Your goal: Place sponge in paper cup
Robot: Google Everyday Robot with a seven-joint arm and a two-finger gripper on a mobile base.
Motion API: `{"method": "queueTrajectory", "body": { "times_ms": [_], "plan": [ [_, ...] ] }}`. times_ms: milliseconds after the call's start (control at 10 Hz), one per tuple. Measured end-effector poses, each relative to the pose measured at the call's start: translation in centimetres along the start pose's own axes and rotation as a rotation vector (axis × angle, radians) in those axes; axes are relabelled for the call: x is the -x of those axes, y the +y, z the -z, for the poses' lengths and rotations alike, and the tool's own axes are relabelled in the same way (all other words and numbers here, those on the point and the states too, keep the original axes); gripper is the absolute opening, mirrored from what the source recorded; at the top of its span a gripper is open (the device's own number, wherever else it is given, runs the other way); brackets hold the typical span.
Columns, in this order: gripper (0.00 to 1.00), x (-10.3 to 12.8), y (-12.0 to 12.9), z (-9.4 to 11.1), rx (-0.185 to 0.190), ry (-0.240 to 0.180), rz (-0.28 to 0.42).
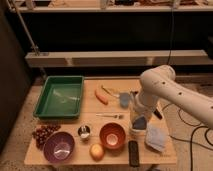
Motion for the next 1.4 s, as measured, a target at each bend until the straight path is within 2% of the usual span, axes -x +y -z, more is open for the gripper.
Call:
{"method": "queueTrajectory", "body": {
  "times_ms": [300, 400, 1000, 1200, 1400],
  "plan": [
    [0.01, 0.12, 0.1, -0.39, -0.011, -0.011, -0.01],
    [0.06, 0.1, 0.25, -0.46, -0.016, -0.014, -0.025],
    [0.68, -0.36, 0.36, -0.79, -0.009, -0.01, -0.045],
    [0.8, -0.44, 0.34, -0.83, -0.007, -0.009, -0.046],
    [0.8, -0.49, 0.19, -0.84, -0.007, -0.01, -0.043]
  ]
}}
